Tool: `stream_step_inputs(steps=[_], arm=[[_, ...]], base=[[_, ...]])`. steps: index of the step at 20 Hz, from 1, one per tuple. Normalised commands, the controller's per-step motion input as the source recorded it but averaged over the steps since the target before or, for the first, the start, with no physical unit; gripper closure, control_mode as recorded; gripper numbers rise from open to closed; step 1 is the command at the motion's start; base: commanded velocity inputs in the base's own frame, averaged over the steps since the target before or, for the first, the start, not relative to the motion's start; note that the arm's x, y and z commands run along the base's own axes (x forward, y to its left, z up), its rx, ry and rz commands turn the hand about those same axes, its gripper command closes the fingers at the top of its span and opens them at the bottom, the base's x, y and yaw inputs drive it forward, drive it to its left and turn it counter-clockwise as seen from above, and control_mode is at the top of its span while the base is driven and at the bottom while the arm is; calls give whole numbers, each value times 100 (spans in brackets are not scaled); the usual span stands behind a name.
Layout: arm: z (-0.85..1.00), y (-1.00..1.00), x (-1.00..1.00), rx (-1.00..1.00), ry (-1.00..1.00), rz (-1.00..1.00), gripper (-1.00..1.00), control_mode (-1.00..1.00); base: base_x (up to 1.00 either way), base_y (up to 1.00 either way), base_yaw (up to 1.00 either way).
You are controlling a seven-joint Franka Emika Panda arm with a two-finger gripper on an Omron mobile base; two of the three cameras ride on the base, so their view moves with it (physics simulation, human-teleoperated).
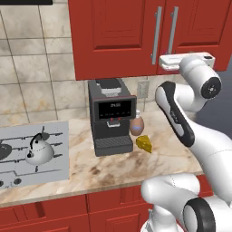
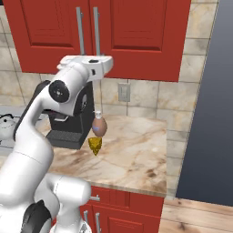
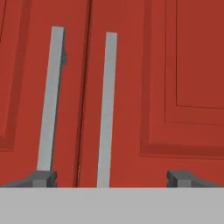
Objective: Pick the pan from the cabinet and place it on the stove. Then turn on the stove burner for the pan.
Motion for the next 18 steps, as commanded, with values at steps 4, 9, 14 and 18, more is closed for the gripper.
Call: stream_step_inputs(steps=[4, 9, 14, 18], arm=[[0, -2, 52, 0, 4, 0, -100, -100], [0, -4, 36, 0, 0, 0, -100, -100], [0, 0, 24, 0, -4, 0, -100, -100], [0, 0, 17, 3, -10, 0, -100, -100]], base=[[0, 0, 0], [0, 0, 0], [0, 0, 0], [0, 0, 0]])
